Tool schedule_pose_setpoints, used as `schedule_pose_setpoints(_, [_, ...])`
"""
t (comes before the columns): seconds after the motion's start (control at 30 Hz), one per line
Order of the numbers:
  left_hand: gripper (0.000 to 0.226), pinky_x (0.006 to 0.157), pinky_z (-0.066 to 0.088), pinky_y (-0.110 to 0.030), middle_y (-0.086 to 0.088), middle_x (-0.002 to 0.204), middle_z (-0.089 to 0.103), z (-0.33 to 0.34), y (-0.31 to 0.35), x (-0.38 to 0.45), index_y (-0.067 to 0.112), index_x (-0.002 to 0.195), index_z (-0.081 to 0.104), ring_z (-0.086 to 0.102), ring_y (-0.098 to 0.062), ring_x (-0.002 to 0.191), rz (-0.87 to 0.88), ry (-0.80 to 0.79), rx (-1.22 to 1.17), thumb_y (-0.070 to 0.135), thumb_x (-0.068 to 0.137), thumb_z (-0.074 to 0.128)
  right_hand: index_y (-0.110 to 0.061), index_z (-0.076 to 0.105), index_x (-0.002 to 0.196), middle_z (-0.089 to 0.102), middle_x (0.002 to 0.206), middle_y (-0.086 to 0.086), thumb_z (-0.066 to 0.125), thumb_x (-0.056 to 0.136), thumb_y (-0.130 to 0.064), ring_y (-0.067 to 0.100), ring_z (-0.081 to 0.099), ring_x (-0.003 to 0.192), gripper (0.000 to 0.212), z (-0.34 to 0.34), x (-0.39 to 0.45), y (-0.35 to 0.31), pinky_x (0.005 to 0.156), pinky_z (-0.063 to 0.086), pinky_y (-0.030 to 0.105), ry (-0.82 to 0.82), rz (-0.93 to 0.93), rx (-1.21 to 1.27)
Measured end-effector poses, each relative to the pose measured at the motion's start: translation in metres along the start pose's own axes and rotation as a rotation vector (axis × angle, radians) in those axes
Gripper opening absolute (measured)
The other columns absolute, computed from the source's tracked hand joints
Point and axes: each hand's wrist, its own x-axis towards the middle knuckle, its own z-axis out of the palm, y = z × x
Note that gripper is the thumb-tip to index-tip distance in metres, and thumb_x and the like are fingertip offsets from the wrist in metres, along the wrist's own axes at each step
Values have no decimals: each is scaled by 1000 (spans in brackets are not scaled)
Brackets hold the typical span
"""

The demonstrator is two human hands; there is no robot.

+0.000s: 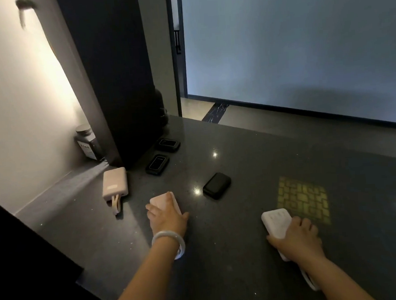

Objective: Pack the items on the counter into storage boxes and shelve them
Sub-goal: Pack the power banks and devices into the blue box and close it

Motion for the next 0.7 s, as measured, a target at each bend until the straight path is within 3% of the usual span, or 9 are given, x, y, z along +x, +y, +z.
schedule_pose_setpoints(0.13, [92,101,39,-44,-16,143,26,-2,1,-16,41,150,7,32,-34,125,135,-24,108,45,82,68,-12,28,137,33,137,10,64,68,-71,29,37,125,98,-1,-5,0,98,41,39,21,7,14])
schedule_pose_setpoints(0.47, [78,100,39,-39,-13,139,31,14,24,-60,37,148,19,36,-30,121,395,-28,103,47,85,64,-13,37,134,39,134,7,72,65,-65,25,41,121,93,2,-34,16,98,41,35,69,25,40])
schedule_pose_setpoints(0.7, [75,101,39,-38,-7,138,30,36,57,-103,44,145,22,34,-25,119,582,-190,30,45,84,66,-15,43,125,42,127,3,73,63,-64,22,41,118,84,-2,-64,58,96,40,32,78,99,180])
